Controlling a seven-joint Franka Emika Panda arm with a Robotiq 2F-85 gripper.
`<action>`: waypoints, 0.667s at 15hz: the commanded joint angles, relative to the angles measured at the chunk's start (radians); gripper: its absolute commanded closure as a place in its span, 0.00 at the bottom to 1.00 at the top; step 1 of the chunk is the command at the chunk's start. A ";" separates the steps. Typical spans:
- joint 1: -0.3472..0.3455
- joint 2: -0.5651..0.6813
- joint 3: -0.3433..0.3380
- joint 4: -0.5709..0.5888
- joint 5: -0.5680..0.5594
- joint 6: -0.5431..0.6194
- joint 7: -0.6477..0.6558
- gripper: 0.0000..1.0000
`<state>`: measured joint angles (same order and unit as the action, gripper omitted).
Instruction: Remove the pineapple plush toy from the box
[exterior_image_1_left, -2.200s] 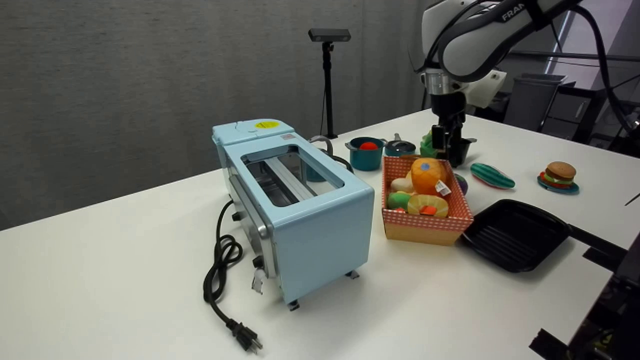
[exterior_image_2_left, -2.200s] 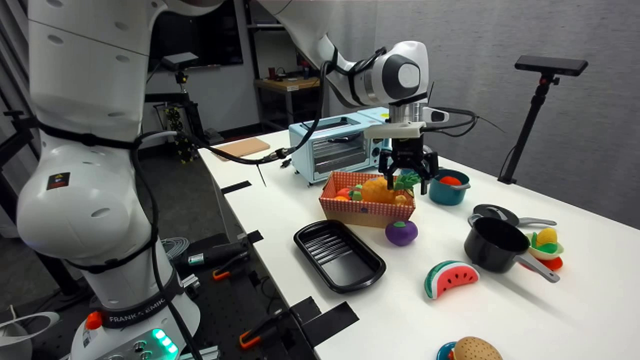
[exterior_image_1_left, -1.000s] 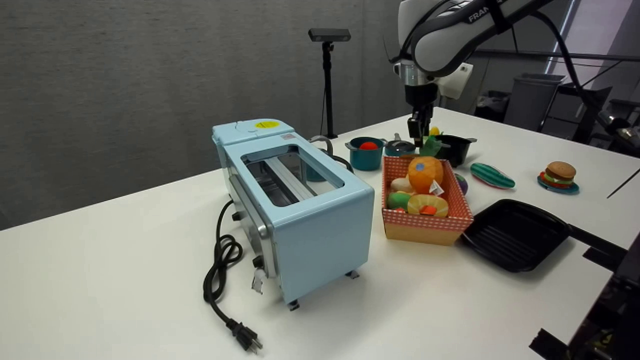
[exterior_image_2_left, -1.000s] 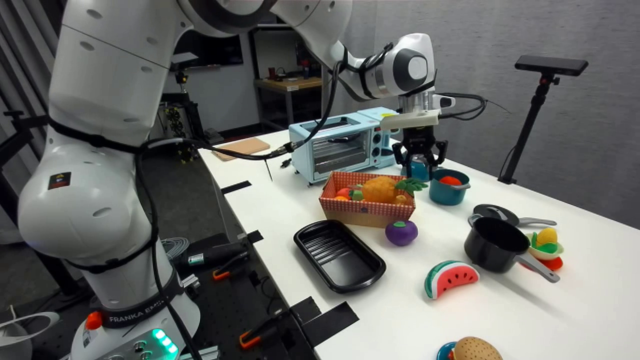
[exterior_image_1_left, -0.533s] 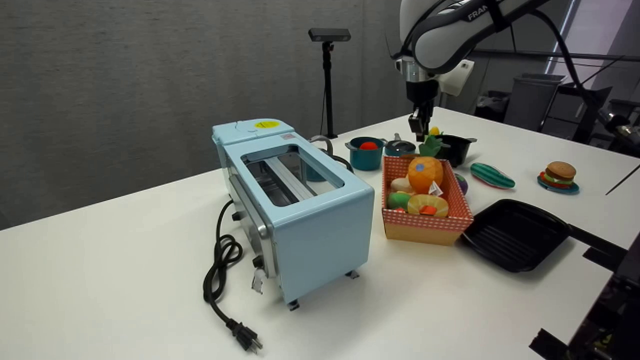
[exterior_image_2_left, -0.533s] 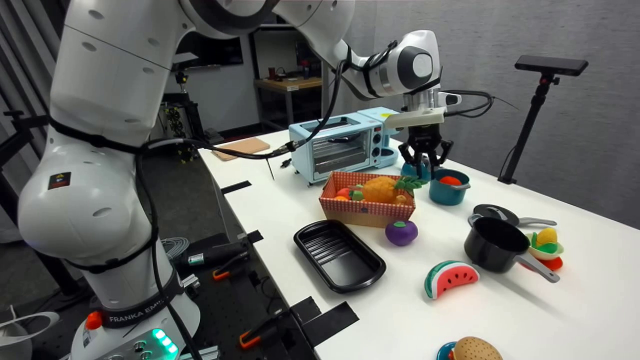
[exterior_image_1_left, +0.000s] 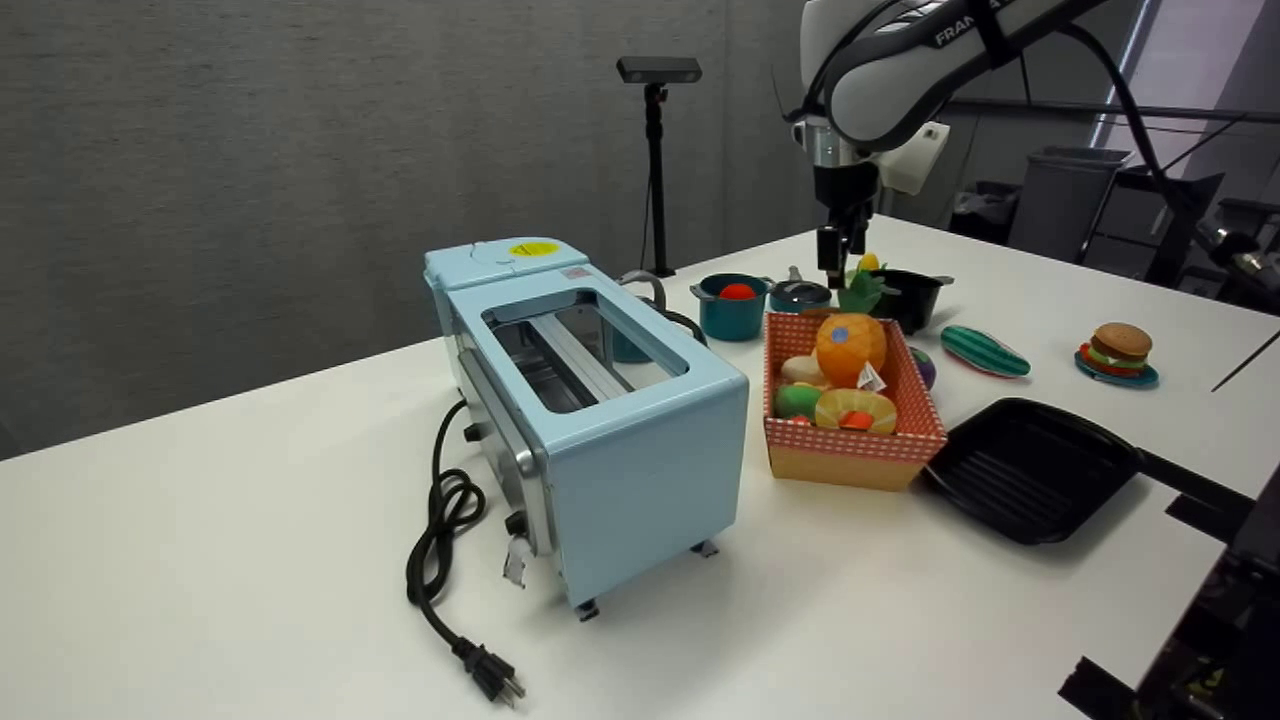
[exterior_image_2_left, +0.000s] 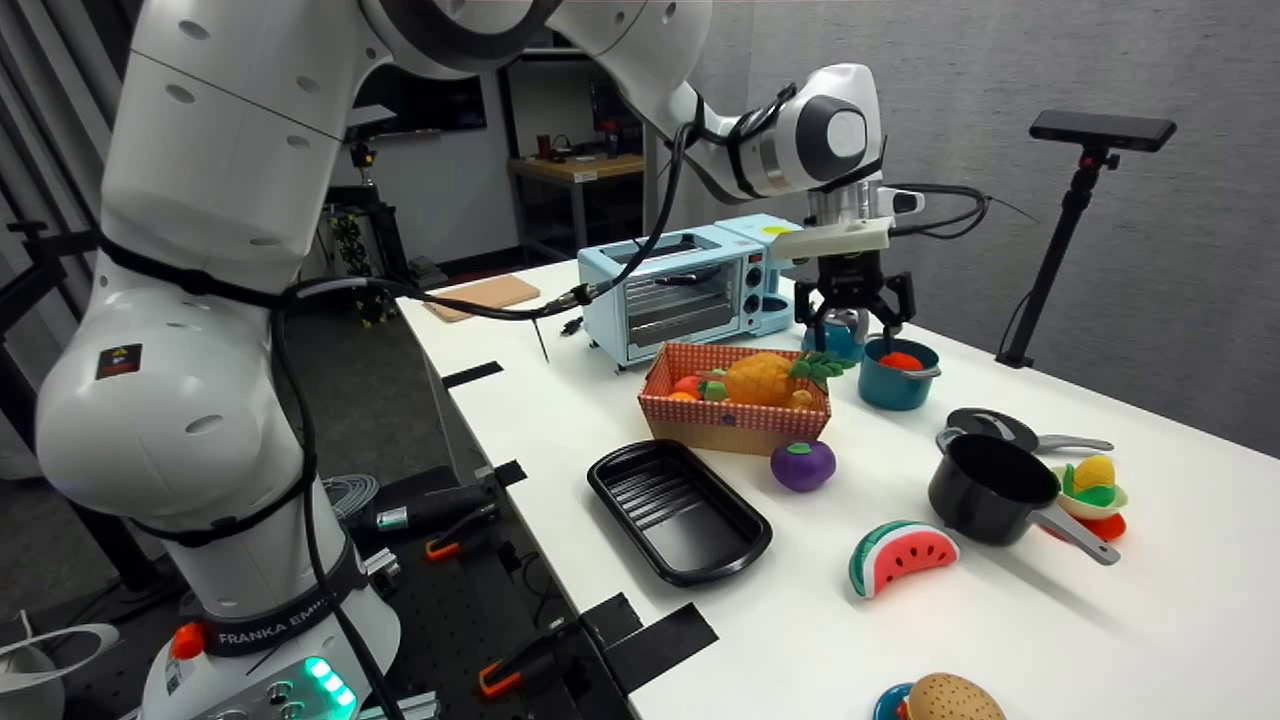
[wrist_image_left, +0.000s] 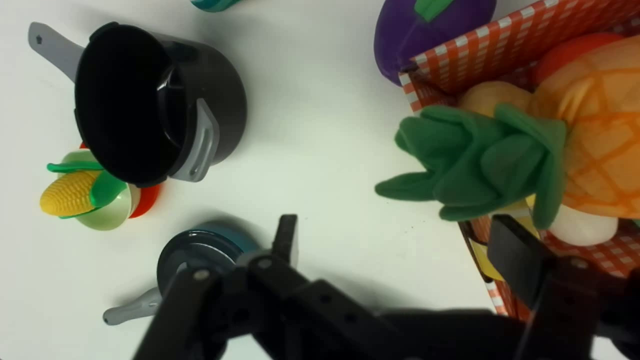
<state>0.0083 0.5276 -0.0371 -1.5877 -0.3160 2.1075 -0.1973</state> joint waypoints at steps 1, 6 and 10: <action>0.007 -0.008 -0.009 -0.026 -0.024 0.023 0.025 0.00; -0.003 -0.017 -0.010 -0.079 -0.011 0.039 0.040 0.00; -0.006 -0.029 -0.028 -0.135 -0.015 0.060 0.076 0.00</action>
<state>0.0057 0.5275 -0.0519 -1.6604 -0.3165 2.1301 -0.1629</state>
